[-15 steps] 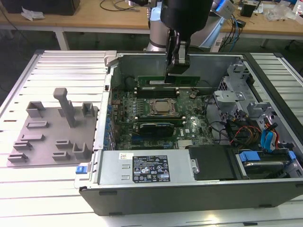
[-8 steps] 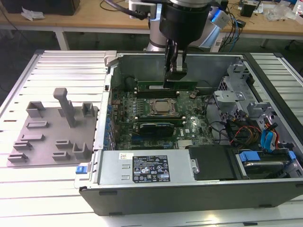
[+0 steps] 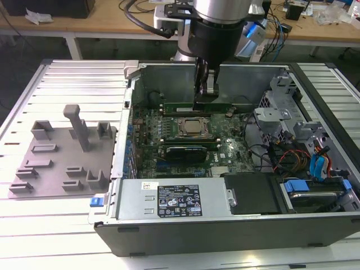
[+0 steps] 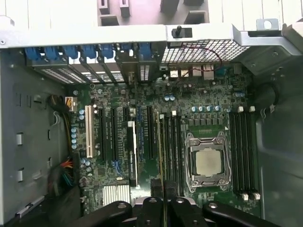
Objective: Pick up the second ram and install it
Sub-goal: 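Pick up the second ram and move it above second insertion slot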
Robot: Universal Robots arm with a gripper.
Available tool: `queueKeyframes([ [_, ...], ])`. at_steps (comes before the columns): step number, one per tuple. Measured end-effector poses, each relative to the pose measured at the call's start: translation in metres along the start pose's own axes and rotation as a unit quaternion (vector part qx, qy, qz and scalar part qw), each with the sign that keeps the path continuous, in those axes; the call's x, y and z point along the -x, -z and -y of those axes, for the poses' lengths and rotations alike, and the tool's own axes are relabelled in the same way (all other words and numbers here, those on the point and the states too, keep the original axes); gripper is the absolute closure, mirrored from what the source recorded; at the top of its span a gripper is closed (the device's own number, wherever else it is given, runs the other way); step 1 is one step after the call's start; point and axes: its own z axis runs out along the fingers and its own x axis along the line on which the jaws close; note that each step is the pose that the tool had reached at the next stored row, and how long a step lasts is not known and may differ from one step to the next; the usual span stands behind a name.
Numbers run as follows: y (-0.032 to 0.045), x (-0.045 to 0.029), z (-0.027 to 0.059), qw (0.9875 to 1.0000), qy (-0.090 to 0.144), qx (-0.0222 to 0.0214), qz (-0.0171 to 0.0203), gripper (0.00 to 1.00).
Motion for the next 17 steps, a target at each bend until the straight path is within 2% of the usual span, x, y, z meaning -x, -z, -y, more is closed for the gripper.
queueKeyframes([
  [3,-0.0062,0.0018,0.0001,1.0000,0.000,0.0000,0.0001,0.89],
  [7,-0.0150,0.0079,0.0003,1.0000,0.000,-0.0001,0.0002,0.89],
  [17,-0.0170,0.0082,0.0003,1.0000,0.000,0.0000,0.0001,0.89],
])
